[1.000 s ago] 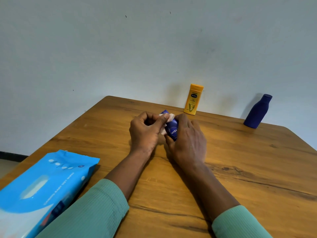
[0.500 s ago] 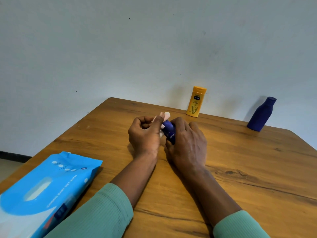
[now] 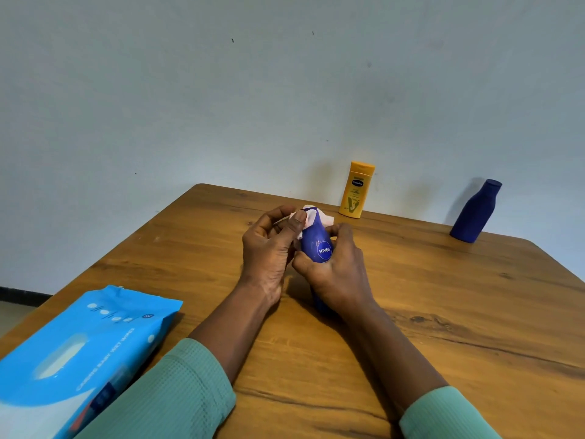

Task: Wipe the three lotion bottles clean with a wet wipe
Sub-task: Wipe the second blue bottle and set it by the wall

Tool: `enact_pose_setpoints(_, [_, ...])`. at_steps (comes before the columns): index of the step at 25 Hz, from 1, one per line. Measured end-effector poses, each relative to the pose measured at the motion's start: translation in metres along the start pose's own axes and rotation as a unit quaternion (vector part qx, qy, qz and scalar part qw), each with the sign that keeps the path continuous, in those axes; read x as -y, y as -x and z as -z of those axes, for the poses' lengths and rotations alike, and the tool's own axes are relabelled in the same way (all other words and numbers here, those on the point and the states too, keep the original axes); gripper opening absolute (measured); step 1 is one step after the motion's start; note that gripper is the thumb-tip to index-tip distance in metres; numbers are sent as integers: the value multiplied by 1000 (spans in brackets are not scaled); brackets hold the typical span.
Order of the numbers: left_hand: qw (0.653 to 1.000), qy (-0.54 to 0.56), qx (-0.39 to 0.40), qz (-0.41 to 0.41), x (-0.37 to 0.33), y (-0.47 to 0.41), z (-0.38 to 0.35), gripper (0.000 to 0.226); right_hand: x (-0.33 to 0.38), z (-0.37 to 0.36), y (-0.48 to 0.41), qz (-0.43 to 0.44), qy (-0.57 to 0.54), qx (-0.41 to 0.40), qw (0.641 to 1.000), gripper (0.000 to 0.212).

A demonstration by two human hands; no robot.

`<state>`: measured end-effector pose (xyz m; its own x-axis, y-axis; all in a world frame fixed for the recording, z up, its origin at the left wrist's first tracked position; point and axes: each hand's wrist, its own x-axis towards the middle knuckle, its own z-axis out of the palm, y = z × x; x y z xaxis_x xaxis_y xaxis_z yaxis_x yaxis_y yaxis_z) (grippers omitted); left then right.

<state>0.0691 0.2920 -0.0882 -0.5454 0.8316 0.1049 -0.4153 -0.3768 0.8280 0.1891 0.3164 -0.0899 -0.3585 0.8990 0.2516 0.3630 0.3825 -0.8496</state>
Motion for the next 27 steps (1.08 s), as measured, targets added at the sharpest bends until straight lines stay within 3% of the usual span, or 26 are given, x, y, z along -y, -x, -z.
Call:
enact_pose_setpoints(6, [988,115,61,84,-8,-10,11,50,4,0,2,-93,-196,188,958,70])
enact_pose_setpoints(10, [994,73,59,60,-11,-11,8,53,3,4,-1,-142,-273,200,930,55])
enact_pose_setpoints(12, [999,10,28,25,-11,-12,9,49,9,2,3,-135,-242,170,946,52])
enact_pose_setpoints(14, [998,-59,15,-18,-9,-14,10,45,12,-2,3,-99,-153,132,974,63])
enact_pose_setpoints(16, [994,-97,9,-49,-9,-11,6,44,11,-4,3,-19,20,58,998,74])
enact_pose_setpoints(18, [990,-112,13,-85,-12,-6,2,43,9,-3,5,61,189,-12,980,81])
enact_pose_setpoints(20, [986,-120,-2,-119,-14,-5,1,39,4,0,7,86,151,-1,985,85])
enact_pose_setpoints(23, [993,-21,-64,-92,-17,-20,15,37,0,4,9,15,-73,100,992,76])
enact_pose_setpoints(25, [992,0,-100,-73,-15,-27,22,38,0,1,8,33,-21,102,994,69])
enact_pose_setpoints(27, [986,-44,-143,-72,-13,-28,22,34,3,-4,9,91,141,72,983,70])
